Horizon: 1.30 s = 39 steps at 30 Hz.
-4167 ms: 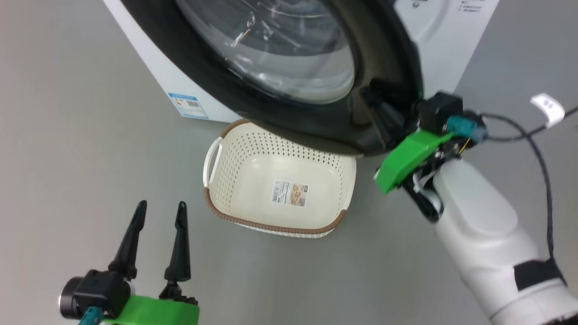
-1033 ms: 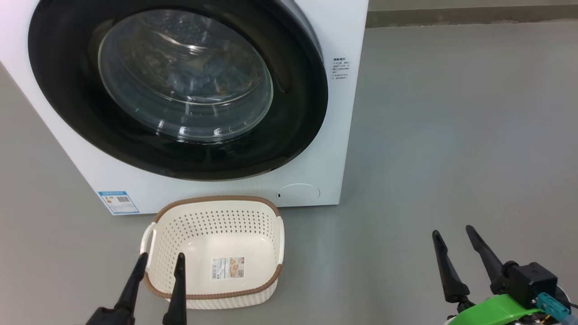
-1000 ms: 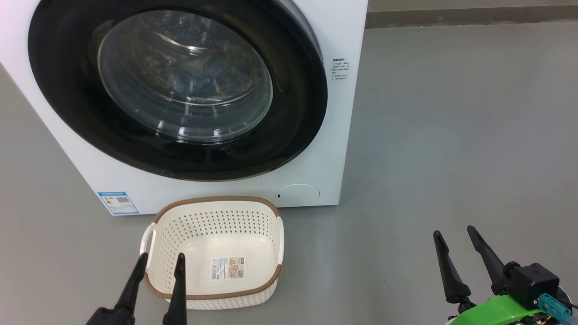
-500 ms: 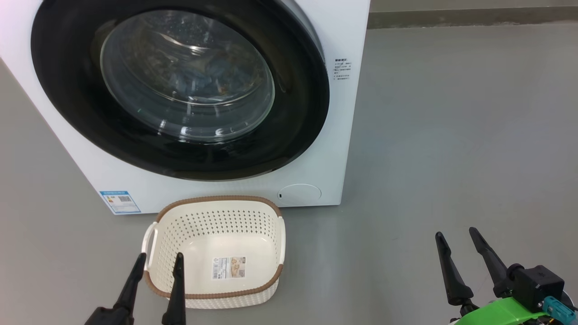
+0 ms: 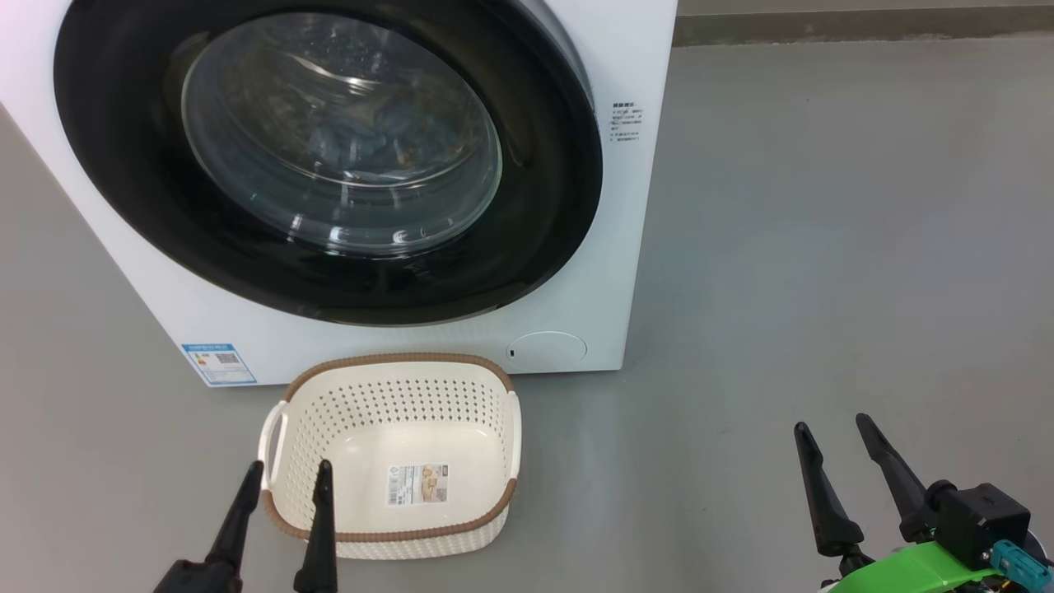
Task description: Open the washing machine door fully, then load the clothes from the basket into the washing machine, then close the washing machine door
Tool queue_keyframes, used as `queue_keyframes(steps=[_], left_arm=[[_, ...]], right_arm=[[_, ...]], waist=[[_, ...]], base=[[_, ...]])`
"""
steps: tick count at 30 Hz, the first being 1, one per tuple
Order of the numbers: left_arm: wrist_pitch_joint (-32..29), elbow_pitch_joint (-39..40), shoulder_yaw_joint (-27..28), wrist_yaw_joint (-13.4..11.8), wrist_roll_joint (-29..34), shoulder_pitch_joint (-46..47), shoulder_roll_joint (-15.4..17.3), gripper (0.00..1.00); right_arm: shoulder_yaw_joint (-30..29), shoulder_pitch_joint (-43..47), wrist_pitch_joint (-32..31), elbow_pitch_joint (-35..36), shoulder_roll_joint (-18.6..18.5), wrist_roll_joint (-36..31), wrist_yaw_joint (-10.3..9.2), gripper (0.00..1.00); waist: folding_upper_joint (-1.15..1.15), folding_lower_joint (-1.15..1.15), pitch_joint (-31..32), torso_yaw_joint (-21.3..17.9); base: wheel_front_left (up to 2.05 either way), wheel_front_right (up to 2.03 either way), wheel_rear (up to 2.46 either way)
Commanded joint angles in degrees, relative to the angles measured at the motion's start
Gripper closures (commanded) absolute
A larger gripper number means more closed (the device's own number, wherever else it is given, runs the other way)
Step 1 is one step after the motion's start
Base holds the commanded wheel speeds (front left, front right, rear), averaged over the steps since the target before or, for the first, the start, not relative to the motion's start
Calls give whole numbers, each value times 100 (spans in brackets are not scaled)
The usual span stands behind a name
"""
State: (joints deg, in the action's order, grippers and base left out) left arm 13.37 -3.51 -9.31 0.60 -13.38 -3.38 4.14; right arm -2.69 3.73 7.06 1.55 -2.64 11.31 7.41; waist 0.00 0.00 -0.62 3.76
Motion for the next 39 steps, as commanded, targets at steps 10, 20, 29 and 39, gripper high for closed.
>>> queue_keyframes(steps=[10, 20, 29, 39], left_arm=[[-15, -213, -28, -40, -39, -38, -22, 100], [-130, -358, 44, 7, -584, -44, -52, 100], [-253, -429, 137, 60, -1169, 43, -38, 100], [-393, -495, 245, 120, -1812, 132, -27, 100]], right_arm=[[11, 4, 1, -236, 11, 22, 0, 100], [25, -40, -56, -435, -10, 594, 1, 100], [35, -125, -124, -533, -41, 1207, 1, 100], [36, -204, -206, -627, -68, 1878, 2, 100]], waist=[[0, 0, -1, -13], [0, 10, 15, -38], [0, 0, 5, -64], [0, 0, 9, -93]], base=[[0, 0, 0], [0, 0, 0], [0, 0, 0], [0, 0, 0]])
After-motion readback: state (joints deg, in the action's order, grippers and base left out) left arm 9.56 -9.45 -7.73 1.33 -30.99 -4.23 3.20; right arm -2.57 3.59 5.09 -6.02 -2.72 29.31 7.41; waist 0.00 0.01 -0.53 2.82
